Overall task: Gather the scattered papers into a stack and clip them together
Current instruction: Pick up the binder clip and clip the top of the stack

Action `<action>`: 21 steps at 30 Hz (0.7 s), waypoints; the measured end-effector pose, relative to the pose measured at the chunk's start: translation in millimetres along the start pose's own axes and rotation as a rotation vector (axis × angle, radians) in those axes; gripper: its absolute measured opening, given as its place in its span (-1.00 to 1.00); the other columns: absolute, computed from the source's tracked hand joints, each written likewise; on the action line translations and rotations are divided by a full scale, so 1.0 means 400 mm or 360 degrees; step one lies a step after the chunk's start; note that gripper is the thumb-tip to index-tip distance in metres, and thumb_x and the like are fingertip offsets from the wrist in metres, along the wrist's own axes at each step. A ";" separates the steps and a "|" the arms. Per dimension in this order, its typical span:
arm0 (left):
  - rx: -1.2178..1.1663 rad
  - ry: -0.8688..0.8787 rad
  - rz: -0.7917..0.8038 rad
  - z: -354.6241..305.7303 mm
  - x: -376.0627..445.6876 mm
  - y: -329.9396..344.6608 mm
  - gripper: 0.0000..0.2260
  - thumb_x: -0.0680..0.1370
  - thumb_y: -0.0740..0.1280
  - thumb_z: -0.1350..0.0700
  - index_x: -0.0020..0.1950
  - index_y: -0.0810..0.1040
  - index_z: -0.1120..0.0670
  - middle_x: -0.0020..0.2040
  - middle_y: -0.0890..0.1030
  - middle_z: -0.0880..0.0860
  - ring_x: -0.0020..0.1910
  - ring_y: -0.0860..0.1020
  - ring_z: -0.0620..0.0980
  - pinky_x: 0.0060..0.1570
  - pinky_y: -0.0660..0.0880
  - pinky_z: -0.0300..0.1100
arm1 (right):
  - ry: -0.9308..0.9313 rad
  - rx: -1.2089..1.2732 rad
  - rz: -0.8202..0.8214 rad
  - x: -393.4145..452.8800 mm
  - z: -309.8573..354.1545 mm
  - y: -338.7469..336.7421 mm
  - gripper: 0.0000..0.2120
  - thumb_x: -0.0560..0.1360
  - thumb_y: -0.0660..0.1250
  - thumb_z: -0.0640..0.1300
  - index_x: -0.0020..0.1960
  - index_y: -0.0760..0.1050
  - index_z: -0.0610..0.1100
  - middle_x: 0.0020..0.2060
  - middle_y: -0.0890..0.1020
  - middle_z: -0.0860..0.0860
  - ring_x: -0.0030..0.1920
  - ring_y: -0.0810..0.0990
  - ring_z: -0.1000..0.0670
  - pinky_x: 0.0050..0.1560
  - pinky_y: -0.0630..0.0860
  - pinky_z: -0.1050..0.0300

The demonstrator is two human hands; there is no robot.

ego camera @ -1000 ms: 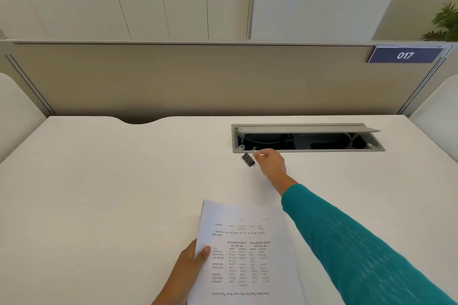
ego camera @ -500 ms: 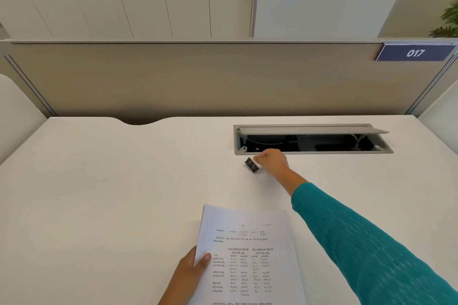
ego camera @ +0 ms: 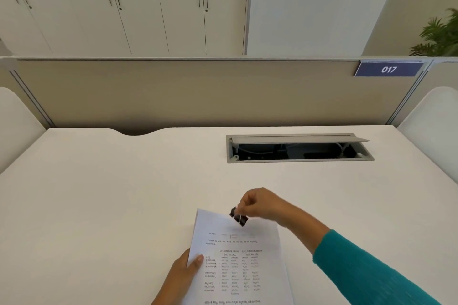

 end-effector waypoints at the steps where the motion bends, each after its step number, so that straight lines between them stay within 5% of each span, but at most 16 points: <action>1: -0.0008 -0.0002 -0.0002 -0.001 -0.003 0.000 -0.87 0.58 0.22 0.13 0.13 0.43 0.02 -0.16 0.61 -0.07 -0.20 0.60 -0.12 -0.32 0.48 -0.35 | -0.0035 -0.0136 -0.0013 -0.015 -0.004 0.014 -0.86 0.39 0.43 -0.07 -0.23 0.47 -0.02 -0.19 0.59 0.07 -0.12 0.55 0.06 -0.15 0.46 0.27; 7: -0.0127 -0.0052 -0.0014 -0.006 -0.035 0.004 -0.89 0.59 0.22 0.11 0.08 0.48 -0.01 -0.11 0.67 0.00 -0.18 0.67 -0.03 -0.30 0.55 -0.24 | 0.0015 -0.0352 -0.0002 -0.073 -0.057 0.064 -0.54 0.39 0.45 -0.09 0.21 0.37 -0.10 0.14 0.52 -0.02 -0.02 0.52 0.06 0.00 0.54 0.17; 15: -0.0216 -0.0035 0.0040 -0.016 -0.055 0.013 -0.81 0.59 0.21 0.14 0.18 0.48 0.09 0.03 0.67 0.15 -0.03 0.66 0.15 0.00 0.59 0.03 | 0.0010 -0.0732 -0.0175 -0.082 -0.073 0.052 -0.47 0.38 0.45 -0.05 0.27 0.36 -0.14 0.16 0.46 -0.05 0.01 0.48 0.02 -0.03 0.42 0.21; 21: -0.0201 -0.0014 0.0027 -0.019 -0.056 0.013 -0.79 0.59 0.21 0.14 0.21 0.47 0.11 0.04 0.66 0.16 -0.01 0.65 0.16 0.07 0.56 0.09 | 0.0110 -0.0887 -0.0244 -0.077 -0.084 0.023 -0.48 0.40 0.44 -0.04 0.27 0.39 -0.20 0.18 0.54 -0.06 0.16 0.53 -0.06 0.15 0.48 0.10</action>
Point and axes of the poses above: each hand's wrist, its own x-axis towards the middle knuckle, its own y-axis out of the palm, z = x × y, the point moved 9 cm from there along x, towards the middle knuckle
